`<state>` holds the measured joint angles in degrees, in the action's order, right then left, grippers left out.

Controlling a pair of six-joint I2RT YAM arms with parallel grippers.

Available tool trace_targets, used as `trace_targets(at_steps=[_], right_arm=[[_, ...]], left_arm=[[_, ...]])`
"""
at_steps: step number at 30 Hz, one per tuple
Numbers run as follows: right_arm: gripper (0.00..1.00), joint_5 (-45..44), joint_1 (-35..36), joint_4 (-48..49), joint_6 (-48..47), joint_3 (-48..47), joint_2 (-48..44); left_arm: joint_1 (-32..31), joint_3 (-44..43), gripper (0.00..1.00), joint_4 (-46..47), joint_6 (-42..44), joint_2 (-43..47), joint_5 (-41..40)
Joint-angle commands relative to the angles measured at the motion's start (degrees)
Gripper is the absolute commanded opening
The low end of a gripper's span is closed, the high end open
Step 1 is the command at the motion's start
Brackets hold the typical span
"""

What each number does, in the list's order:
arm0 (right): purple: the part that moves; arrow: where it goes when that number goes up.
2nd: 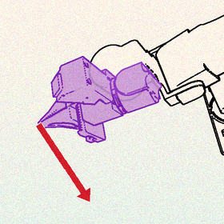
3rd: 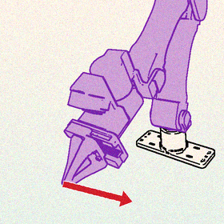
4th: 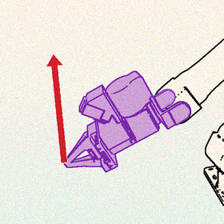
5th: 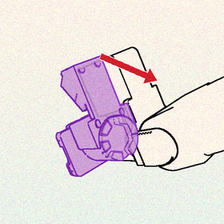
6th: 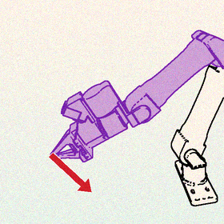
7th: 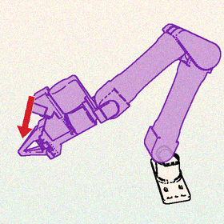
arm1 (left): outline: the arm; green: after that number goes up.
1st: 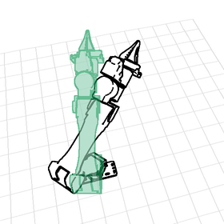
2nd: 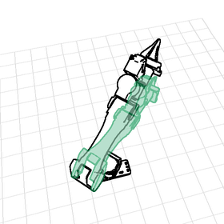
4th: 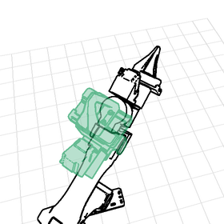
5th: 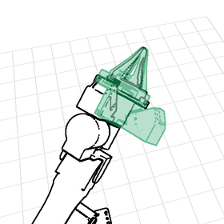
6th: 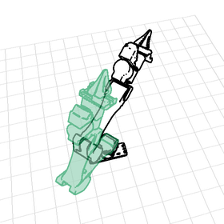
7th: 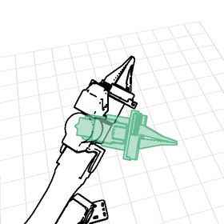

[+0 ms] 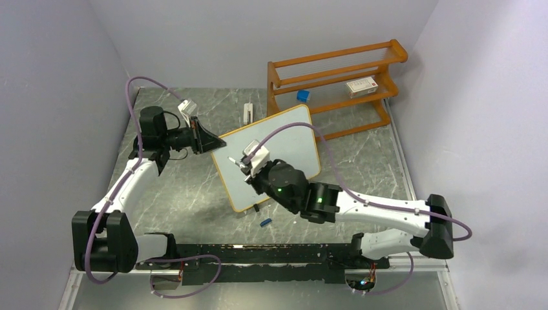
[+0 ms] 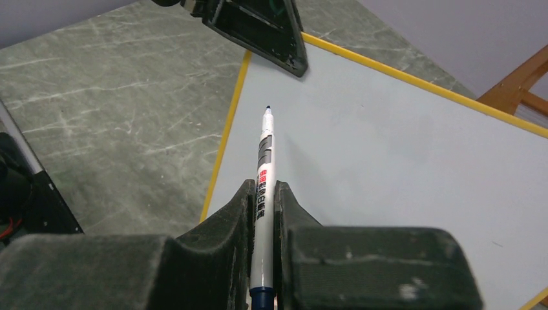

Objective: Write a sentence on the whiteboard

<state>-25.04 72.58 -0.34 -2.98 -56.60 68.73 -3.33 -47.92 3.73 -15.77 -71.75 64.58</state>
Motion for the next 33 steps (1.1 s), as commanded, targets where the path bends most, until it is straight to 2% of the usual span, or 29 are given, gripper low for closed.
trace_targets(at_steps=[1,9,14,23,33], right_arm=[[0.00,-7.97,2.90,2.27,-1.82,-4.77,4.60],[0.00,-16.43,6.97,-3.07,-1.30,-13.24,13.33],[0.00,-21.70,9.00,-10.65,1.80,-19.13,18.38],[0.00,-25.01,9.07,-19.17,6.63,-26.59,23.52],[0.00,-24.52,8.95,-20.06,6.64,-28.97,25.17]], left_arm=[[-1.24,-0.16,0.05,-3.40,3.54,0.98,-1.14],[-1.41,-0.40,0.05,-3.64,4.30,1.51,-1.92],[-1.41,-0.51,0.05,-3.64,4.32,1.66,-2.08],[-1.42,-0.68,0.05,-5.15,4.74,2.09,-2.66],[-1.48,-0.59,0.05,-4.71,4.36,1.96,-2.61]])
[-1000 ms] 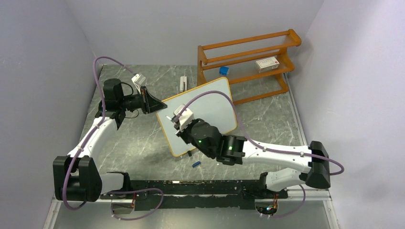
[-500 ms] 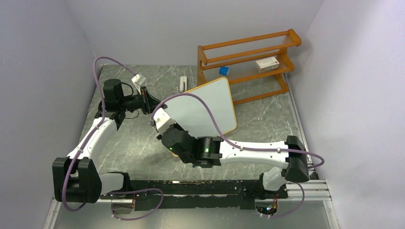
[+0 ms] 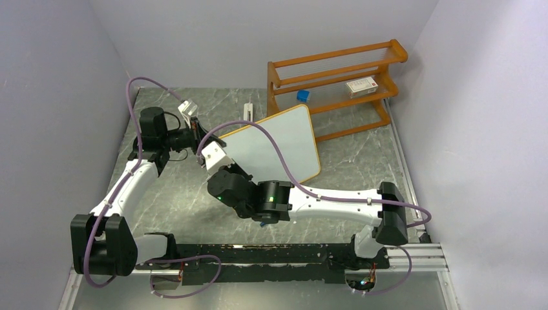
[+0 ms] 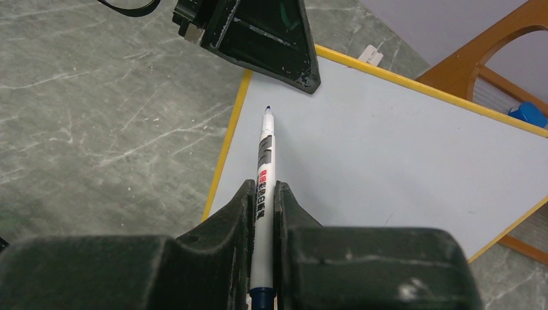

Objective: Write a sentence on the whiteboard

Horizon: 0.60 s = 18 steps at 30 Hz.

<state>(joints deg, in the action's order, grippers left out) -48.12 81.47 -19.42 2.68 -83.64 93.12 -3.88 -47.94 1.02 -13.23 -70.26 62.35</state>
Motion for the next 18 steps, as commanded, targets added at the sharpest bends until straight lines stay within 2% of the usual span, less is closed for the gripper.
trace_targets(at_steps=[1,18], right_arm=[[0.00,-1.32,-0.06,-1.05,1.00,-2.15,0.98],[0.00,-0.96,-1.04,0.16,1.02,-3.11,2.33]], left_arm=[[-0.95,-0.53,0.05,-1.91,1.83,0.47,-0.32],[-1.04,-0.40,0.05,-1.46,1.55,0.54,-0.10]])
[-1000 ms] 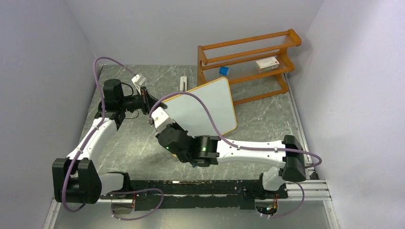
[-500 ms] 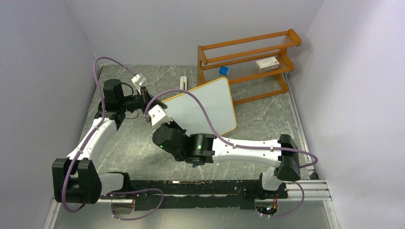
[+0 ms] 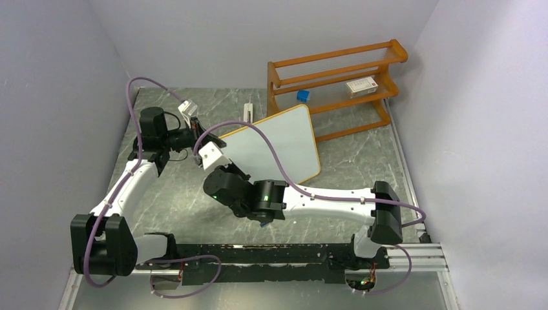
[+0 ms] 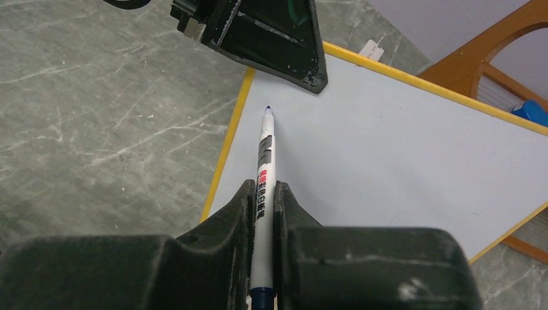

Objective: Write a sentence on the whiteboard

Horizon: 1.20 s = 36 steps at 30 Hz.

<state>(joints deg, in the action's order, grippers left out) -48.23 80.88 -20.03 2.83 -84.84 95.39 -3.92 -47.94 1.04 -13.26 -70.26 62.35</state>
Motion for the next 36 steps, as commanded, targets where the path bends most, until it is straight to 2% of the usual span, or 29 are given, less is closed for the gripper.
trace_targets(at_steps=[1,15,36], right_arm=[[0.00,-0.86,-0.50,0.91,0.86,-1.84,0.13],[0.00,0.16,-1.08,-1.46,1.86,-2.66,1.77],[0.00,2.89,-1.05,-10.87,9.40,-2.71,2.10]], left_arm=[[-1.00,-0.40,0.05,-1.43,1.48,0.48,-0.04],[-1.04,-0.13,0.05,-0.36,0.88,0.49,0.67],[-1.09,0.04,0.05,0.65,0.28,0.44,0.79]])
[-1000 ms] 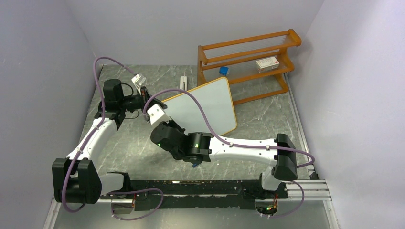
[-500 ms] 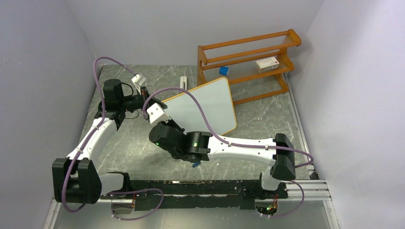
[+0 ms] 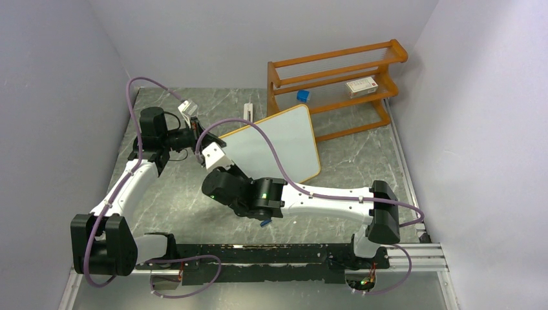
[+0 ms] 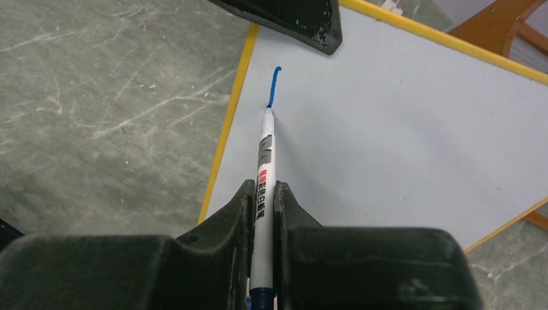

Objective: Write a sentence on the whiteboard

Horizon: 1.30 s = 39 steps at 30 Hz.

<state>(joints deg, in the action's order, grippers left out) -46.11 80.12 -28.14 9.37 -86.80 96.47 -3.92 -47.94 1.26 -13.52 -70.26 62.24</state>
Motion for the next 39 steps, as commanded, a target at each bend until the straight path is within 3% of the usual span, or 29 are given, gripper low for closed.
trace_targets(at_steps=[1,9,16,23,39], right_arm=[[0.00,0.94,-0.24,-3.00,3.27,-0.67,1.01],[0.00,0.12,0.47,-3.62,4.62,0.18,0.35],[0.00,-1.55,1.19,5.88,1.52,4.82,-5.28],[0.00,-2.86,1.11,8.50,0.80,5.93,-5.61],[0.00,-1.09,0.04,6.31,1.50,4.50,-3.61]], left_arm=[[-1.09,0.04,0.05,0.41,0.59,0.39,0.87],[-1.08,0.04,0.05,0.69,0.39,0.39,0.90],[-1.09,-0.04,0.05,0.17,0.82,0.30,0.72],[-1.09,-0.11,0.05,0.15,0.82,0.10,0.78],[-1.09,-0.13,0.05,0.25,0.76,-0.40,1.00]])
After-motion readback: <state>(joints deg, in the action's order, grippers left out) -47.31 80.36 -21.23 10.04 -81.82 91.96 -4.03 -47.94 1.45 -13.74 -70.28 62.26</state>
